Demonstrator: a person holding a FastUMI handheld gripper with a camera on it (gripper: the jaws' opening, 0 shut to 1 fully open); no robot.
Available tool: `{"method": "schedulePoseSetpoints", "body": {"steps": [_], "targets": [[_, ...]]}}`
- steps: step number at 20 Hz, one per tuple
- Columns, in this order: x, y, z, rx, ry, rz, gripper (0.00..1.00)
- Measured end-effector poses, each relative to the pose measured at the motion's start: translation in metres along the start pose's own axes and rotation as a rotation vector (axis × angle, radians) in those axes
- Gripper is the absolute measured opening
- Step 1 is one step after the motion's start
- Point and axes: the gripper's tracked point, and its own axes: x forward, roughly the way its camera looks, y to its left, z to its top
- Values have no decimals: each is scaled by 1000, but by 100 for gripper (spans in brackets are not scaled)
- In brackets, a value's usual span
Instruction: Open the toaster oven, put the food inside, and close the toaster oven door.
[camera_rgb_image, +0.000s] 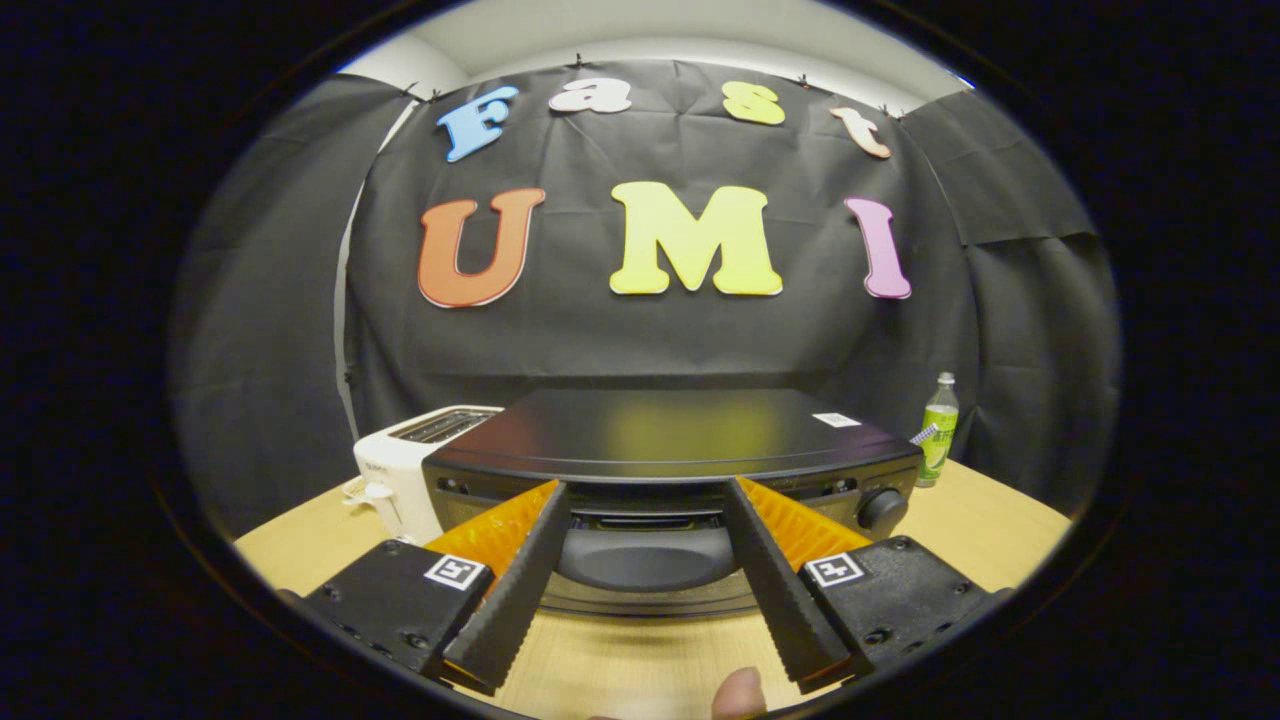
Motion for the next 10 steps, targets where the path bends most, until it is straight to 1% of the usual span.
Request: {"method": "schedulePoseSetpoints", "body": {"steps": [4, 10], "targets": [[-3, 1, -8, 20, 75, 3, 100], [-14, 0, -30, 50, 233, 39, 99]]}}
